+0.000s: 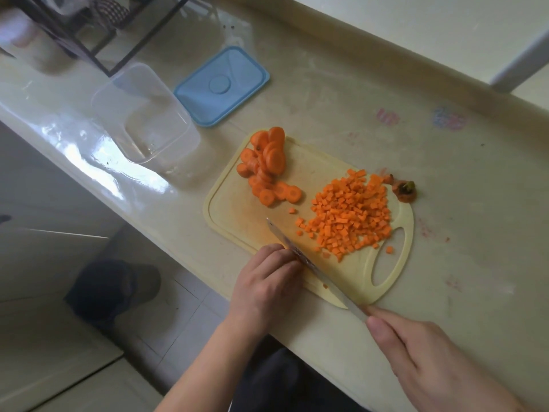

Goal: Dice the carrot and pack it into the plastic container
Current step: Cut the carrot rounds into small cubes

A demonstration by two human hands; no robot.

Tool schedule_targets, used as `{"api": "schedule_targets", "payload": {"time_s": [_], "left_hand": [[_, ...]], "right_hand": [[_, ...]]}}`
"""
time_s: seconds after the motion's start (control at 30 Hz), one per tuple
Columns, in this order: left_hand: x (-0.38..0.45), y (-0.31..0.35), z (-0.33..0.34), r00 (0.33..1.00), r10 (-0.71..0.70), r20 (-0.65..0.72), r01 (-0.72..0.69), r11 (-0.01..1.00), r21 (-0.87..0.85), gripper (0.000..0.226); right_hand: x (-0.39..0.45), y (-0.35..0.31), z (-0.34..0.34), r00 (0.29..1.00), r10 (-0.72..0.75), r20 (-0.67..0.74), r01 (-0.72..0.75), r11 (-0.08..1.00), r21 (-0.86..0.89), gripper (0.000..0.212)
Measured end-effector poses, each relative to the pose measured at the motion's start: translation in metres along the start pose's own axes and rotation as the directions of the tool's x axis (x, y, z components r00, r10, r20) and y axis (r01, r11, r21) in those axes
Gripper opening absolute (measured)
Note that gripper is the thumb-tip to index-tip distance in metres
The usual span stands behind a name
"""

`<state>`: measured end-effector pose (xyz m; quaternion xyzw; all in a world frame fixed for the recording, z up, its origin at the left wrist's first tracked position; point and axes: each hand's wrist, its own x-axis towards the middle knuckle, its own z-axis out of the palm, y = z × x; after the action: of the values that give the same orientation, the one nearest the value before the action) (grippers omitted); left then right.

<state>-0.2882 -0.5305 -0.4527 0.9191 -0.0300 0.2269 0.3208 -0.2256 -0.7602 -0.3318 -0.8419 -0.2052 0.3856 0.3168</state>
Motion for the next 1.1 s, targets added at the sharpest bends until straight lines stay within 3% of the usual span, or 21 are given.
{"api": "schedule_targets", "payload": {"time_s": [0.13, 0.4, 0.57, 0.77, 0.97, 1.03, 1.1], "left_hand": [[0.001, 0.001, 0.0, 1.0, -0.02, -0.024, 0.02, 1.0, -0.003, 0.024], [-0.004, -0.002, -0.004, 1.0, -0.004, -0.025, 0.005, 1.0, 0.004, 0.009], [-0.007, 0.001, -0.012, 0.992, -0.021, -0.123, 0.021, 1.0, -0.001, 0.018], [-0.007, -0.004, -0.008, 0.997, -0.042, -0.069, 0.044, 0.998, 0.035, 0.018], [-0.006, -0.004, -0.005, 0.996, -0.053, -0.072, 0.056, 0.998, 0.03, 0.025], [-0.005, -0.004, -0.006, 0.995, -0.057, -0.076, 0.059, 0.998, 0.018, 0.021], [-0.005, -0.002, -0.005, 0.996, -0.049, -0.072, 0.051, 0.998, 0.031, 0.021]], "right_hand": [[0.014, -0.006, 0.008, 0.997, -0.05, -0.057, 0.05, 0.999, -0.017, 0.041], [0.019, -0.018, -0.009, 0.995, -0.041, -0.086, 0.05, 0.994, 0.101, 0.031], [0.006, -0.02, -0.01, 0.998, -0.047, -0.039, 0.05, 0.995, 0.085, 0.033], [0.001, -0.007, -0.001, 1.0, -0.017, 0.022, 0.017, 0.999, 0.036, 0.068], [0.004, -0.001, 0.011, 0.999, -0.021, -0.028, 0.02, 0.998, -0.06, 0.073], [0.009, -0.002, 0.016, 0.997, -0.056, -0.052, 0.051, 0.995, -0.084, 0.066], [0.015, -0.007, 0.013, 0.997, -0.062, -0.038, 0.06, 0.997, -0.052, 0.041]]}}
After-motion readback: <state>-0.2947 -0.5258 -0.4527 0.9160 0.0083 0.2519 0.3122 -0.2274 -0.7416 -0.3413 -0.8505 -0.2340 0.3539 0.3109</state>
